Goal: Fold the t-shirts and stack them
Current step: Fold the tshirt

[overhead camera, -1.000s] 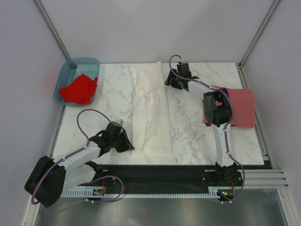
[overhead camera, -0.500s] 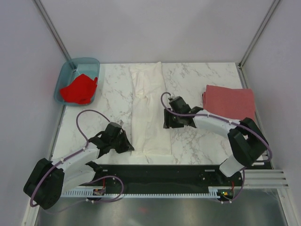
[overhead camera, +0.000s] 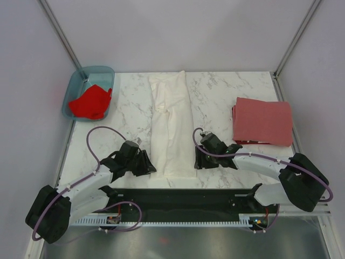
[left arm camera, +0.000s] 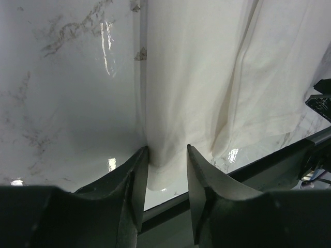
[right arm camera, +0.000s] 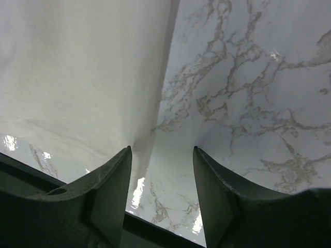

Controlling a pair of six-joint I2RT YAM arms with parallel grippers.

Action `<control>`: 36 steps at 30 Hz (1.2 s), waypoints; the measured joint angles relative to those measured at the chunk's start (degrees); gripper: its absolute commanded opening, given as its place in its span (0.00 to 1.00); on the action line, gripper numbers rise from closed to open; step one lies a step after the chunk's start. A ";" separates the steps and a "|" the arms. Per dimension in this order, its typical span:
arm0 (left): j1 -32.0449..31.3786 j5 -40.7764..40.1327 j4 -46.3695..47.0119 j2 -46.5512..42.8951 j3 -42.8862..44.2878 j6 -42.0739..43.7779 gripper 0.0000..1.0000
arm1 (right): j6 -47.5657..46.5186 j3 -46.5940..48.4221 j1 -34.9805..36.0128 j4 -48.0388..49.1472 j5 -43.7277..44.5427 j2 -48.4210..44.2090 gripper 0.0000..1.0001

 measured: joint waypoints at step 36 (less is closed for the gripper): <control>-1.88 1.36 -4.66 -6.40 -0.61 -0.42 0.02 | 6.56 -4.07 8.33 5.25 -0.70 -8.26 0.00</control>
